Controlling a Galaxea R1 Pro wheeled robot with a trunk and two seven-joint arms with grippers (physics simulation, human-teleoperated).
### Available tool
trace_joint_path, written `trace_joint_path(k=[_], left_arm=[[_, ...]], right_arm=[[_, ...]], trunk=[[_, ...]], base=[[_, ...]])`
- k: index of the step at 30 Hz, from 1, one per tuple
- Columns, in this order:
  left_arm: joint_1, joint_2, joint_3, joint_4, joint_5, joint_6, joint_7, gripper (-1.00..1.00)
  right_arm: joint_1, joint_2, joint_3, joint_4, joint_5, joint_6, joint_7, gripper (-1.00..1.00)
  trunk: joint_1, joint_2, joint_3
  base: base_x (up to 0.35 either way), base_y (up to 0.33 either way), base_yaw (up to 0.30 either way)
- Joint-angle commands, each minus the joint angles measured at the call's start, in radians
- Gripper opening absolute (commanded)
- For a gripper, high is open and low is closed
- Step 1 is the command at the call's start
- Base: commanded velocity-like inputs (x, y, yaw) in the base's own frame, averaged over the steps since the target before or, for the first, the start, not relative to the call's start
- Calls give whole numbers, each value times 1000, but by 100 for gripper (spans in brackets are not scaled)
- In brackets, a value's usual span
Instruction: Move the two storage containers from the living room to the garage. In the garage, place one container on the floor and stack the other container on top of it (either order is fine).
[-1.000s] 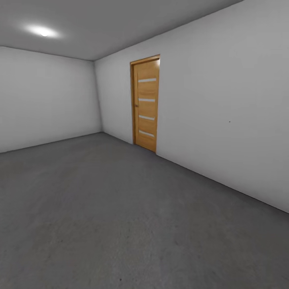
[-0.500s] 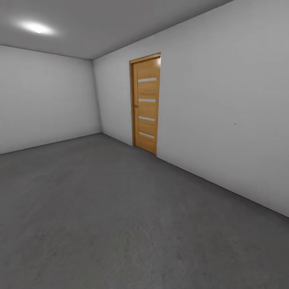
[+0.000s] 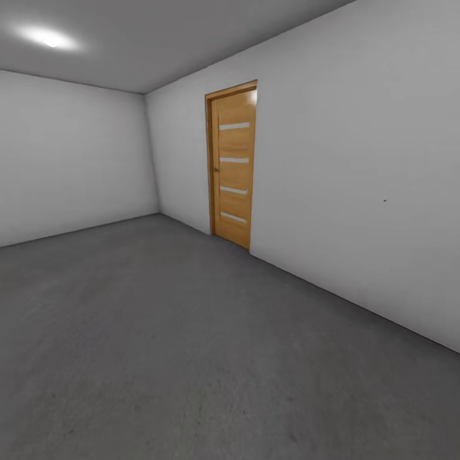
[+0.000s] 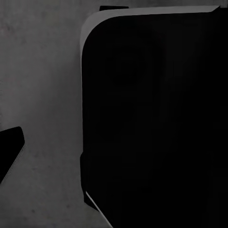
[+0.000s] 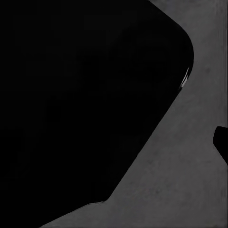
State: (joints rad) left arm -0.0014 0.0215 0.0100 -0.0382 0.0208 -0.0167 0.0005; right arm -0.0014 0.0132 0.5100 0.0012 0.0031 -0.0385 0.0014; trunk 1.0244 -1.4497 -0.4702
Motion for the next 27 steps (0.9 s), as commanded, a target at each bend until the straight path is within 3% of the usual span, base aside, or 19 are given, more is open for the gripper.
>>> trace_joint_path(k=[1, 22, 27], left_arm=[[0, 0, 1, 0, 2, -2, -1, 100], [0, 0, 1, 0, 2, -2, -2, 100], [0, 1, 1, 0, 2, -2, -2, 100]], right_arm=[[0, 1, 1, 0, 2, -3, 0, 100], [0, 3, 2, 0, 2, -2, 0, 100], [0, 2, 2, 0, 4, -1, 0, 100]], trunk=[[1, 0, -1], [1, 0, -1], [1, 0, -2]], base=[[323, 0, 0], [323, 0, 1], [323, 0, 162]])
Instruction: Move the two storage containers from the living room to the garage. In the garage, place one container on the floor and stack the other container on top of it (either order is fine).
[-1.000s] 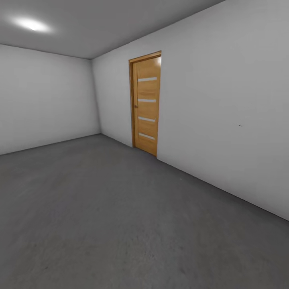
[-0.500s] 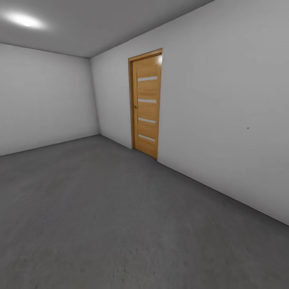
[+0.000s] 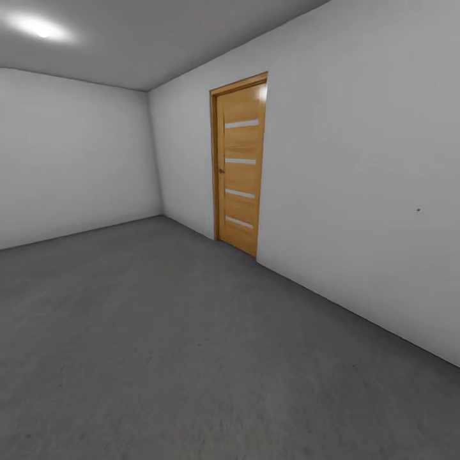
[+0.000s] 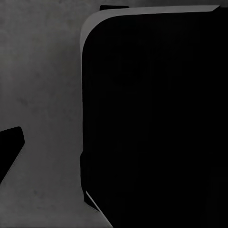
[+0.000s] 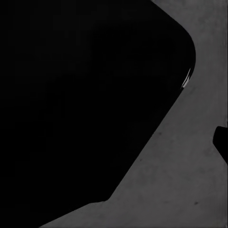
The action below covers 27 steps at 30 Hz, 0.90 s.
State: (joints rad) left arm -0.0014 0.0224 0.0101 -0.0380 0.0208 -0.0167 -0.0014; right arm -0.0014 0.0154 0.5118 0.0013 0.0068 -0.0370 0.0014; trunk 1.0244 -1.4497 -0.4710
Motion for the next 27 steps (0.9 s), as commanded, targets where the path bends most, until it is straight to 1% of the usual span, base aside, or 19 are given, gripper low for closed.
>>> trace_joint_path(k=[1, 20, 23, 27], left_arm=[[0, 0, 1, 0, 2, -2, 0, 100], [0, -1, 1, 0, 1, -2, 0, 100], [0, -1, 1, 0, 1, -2, 0, 100], [0, -1, 2, 0, 1, -2, 0, 100]], right_arm=[[0, 0, 1, 0, 1, -3, 0, 100], [0, 0, 1, 0, 1, -3, -2, 100], [0, 0, 1, 0, 1, -3, -1, 100], [0, 0, 1, 0, 1, -3, 0, 100]], trunk=[[1, 0, -1], [1, 0, -5], [1, 0, -5], [1, 0, -5]], base=[[323, 0, 241], [323, 0, 261], [323, 0, 127], [323, 0, 21]])
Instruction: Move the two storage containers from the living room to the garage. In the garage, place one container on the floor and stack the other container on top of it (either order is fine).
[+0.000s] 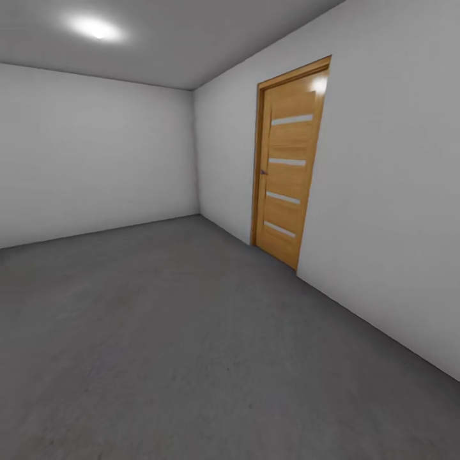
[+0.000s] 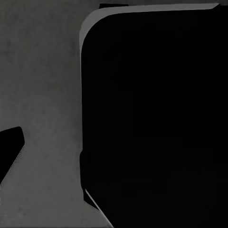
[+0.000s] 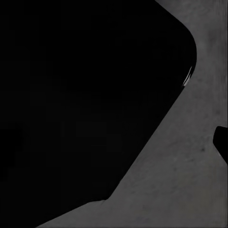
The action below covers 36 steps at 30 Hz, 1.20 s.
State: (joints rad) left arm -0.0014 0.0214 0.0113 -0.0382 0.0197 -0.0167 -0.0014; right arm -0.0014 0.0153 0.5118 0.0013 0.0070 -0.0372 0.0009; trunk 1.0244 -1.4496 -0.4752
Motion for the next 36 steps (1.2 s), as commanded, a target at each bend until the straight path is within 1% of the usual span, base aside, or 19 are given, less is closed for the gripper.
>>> trace_joint_path(k=[1, 2, 5, 7, 10, 16, 36], left_arm=[[0, 0, 1, 0, 3, -1, 0, 100], [0, 0, 1, 0, 5, 1, 0, 100], [0, 1, -1, 0, 54, 1, -1, 100], [0, 2, -1, 0, 71, 0, -1, 100], [0, 4, -2, 0, 87, 0, -2, 100], [0, 5, -2, 0, 94, -2, -2, 100], [0, 5, -2, 0, 94, -2, -3, 100]], right_arm=[[0, 0, 1, 0, 1, -3, 0, 100], [0, 0, 1, 0, 1, -3, 0, 100], [0, 0, 1, 0, 1, -3, -1, 100], [0, 0, 1, 0, 1, -3, -1, 100], [0, 0, 1, 0, -1, -3, -1, 100], [0, -1, 1, 0, -2, -3, -1, 100], [0, 0, 1, 0, -3, -1, 1, 100]], trunk=[[1, 0, -1], [1, 0, -1], [1, 0, -1], [1, 0, -1], [1, 0, -1], [1, 0, -1], [1, 0, -1]], base=[[323, 0, 3], [323, 0, 2], [323, 0, 0], [323, 0, 0], [323, 0, 0], [323, 0, 0], [323, 0, 0]])
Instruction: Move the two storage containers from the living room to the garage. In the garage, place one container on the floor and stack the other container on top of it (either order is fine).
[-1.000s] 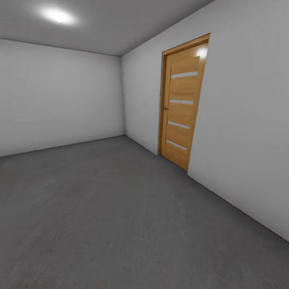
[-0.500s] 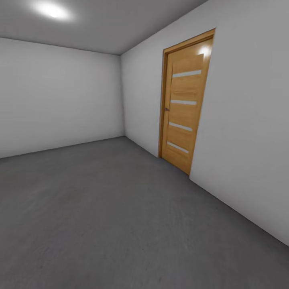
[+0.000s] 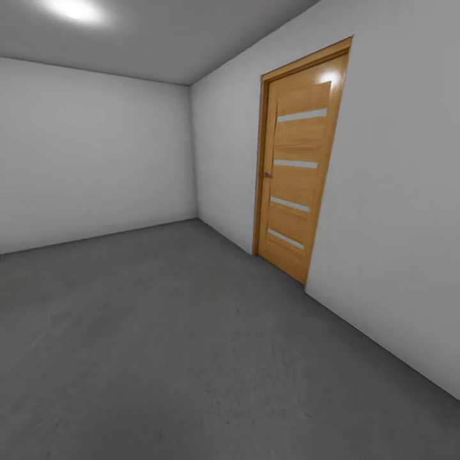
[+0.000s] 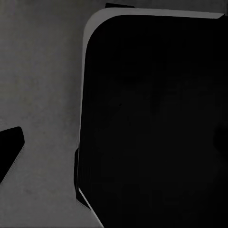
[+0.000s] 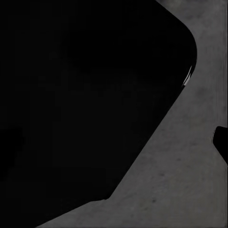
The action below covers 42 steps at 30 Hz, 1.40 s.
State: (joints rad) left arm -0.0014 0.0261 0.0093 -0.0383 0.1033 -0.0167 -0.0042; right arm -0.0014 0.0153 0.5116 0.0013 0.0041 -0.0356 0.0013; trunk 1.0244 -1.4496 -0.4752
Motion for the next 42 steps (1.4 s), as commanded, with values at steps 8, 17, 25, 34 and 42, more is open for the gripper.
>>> trace_joint_path(k=[8, 17, 25, 34, 42], left_arm=[[0, 0, 0, 0, 10, -2, 0, 100], [0, 0, 0, 0, 10, -1, 0, 100], [0, 0, 0, 0, 12, 0, 0, 100], [0, 0, 0, 0, 12, -1, 0, 100], [0, 0, 0, 0, 12, 0, 0, 100]], right_arm=[[0, 0, 1, 0, 2, -2, -3, 100], [0, 1, 1, 0, 2, -3, -3, 100], [0, 0, 1, 0, 0, -4, -3, 100], [0, 0, 1, 0, -2, -4, -3, 100], [0, 0, 1, 0, -3, -3, -3, 100]], trunk=[[1, 0, -1], [1, 0, -1], [1, 0, -1], [1, 0, -1], [1, 0, -1]], base=[[323, 0, 0], [323, 0, 0], [323, 0, 0], [323, 0, 0], [323, 0, 0]])
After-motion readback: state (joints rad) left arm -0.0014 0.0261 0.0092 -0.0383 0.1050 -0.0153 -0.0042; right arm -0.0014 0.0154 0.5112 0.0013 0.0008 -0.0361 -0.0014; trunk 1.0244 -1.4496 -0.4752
